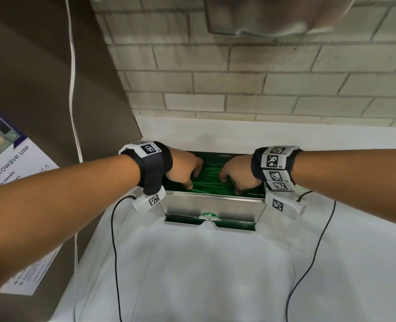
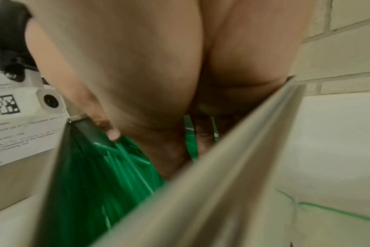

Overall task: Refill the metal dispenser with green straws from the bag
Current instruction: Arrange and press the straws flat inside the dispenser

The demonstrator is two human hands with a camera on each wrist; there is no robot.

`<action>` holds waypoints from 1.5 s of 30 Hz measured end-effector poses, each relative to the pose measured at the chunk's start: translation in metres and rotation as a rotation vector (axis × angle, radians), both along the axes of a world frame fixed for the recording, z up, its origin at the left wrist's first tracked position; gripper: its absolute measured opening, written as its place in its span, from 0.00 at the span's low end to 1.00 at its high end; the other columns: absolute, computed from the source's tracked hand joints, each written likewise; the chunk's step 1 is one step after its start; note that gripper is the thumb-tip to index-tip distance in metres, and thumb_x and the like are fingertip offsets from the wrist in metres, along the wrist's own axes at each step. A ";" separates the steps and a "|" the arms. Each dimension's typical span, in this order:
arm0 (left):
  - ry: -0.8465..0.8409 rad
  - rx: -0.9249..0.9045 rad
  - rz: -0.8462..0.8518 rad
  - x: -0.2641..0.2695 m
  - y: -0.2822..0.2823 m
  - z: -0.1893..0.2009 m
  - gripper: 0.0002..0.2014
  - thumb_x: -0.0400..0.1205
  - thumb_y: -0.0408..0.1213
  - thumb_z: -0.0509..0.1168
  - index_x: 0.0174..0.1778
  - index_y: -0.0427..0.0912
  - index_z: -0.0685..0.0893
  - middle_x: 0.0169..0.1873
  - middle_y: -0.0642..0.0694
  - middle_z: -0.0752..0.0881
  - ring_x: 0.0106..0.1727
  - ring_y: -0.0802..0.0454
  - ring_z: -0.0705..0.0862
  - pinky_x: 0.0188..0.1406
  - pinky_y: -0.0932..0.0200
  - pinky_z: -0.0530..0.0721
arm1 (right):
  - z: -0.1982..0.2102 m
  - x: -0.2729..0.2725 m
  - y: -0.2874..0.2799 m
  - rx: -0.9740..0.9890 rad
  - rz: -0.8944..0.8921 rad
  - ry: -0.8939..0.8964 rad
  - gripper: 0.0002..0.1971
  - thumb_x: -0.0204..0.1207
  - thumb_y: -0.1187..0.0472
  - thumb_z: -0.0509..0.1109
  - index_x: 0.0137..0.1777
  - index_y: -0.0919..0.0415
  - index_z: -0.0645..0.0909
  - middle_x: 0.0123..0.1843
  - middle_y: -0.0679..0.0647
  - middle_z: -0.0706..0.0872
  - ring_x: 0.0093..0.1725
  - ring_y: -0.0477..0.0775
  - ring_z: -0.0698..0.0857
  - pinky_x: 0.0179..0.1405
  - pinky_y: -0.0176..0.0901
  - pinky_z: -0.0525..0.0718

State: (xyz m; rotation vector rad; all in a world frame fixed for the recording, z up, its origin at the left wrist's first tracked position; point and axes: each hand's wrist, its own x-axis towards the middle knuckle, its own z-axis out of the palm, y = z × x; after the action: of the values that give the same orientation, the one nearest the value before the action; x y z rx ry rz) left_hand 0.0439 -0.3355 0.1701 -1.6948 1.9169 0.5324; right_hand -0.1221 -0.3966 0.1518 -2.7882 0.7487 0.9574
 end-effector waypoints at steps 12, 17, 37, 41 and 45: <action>0.064 0.080 -0.051 0.002 0.002 0.009 0.18 0.83 0.46 0.72 0.68 0.47 0.84 0.58 0.51 0.85 0.58 0.48 0.83 0.58 0.55 0.81 | -0.002 0.000 0.006 0.141 -0.072 -0.038 0.25 0.84 0.55 0.66 0.80 0.57 0.71 0.69 0.55 0.82 0.62 0.56 0.82 0.53 0.38 0.76; 0.015 0.106 -0.033 0.001 0.005 0.005 0.23 0.86 0.47 0.68 0.76 0.44 0.79 0.50 0.53 0.83 0.52 0.51 0.81 0.56 0.58 0.80 | 0.006 0.000 0.008 0.143 0.014 -0.033 0.26 0.82 0.66 0.65 0.79 0.48 0.74 0.72 0.54 0.79 0.66 0.57 0.80 0.60 0.42 0.81; -0.093 -0.044 -0.124 -0.005 0.003 0.049 0.12 0.81 0.34 0.70 0.59 0.44 0.90 0.43 0.49 0.91 0.42 0.51 0.86 0.51 0.55 0.88 | 0.004 0.002 0.001 0.127 -0.105 0.020 0.33 0.83 0.57 0.66 0.87 0.51 0.61 0.82 0.57 0.71 0.77 0.59 0.75 0.70 0.47 0.80; -0.090 -0.107 -0.117 0.006 -0.001 0.071 0.16 0.80 0.39 0.74 0.65 0.52 0.89 0.50 0.52 0.93 0.51 0.53 0.90 0.61 0.50 0.88 | 0.004 0.003 0.005 0.092 -0.079 0.011 0.27 0.81 0.58 0.65 0.80 0.60 0.71 0.69 0.58 0.81 0.62 0.57 0.83 0.56 0.46 0.85; 0.001 -0.070 -0.100 0.005 0.005 0.055 0.20 0.81 0.42 0.75 0.70 0.50 0.86 0.57 0.51 0.92 0.57 0.54 0.88 0.65 0.53 0.85 | 0.013 -0.001 -0.001 0.126 -0.092 -0.111 0.21 0.79 0.52 0.73 0.70 0.54 0.80 0.55 0.48 0.84 0.51 0.52 0.81 0.49 0.42 0.79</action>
State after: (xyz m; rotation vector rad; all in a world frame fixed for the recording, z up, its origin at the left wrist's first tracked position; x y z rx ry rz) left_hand 0.0490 -0.3308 0.2254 -1.6313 2.0303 0.4325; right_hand -0.1231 -0.3975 0.1649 -2.6488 0.7653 0.7975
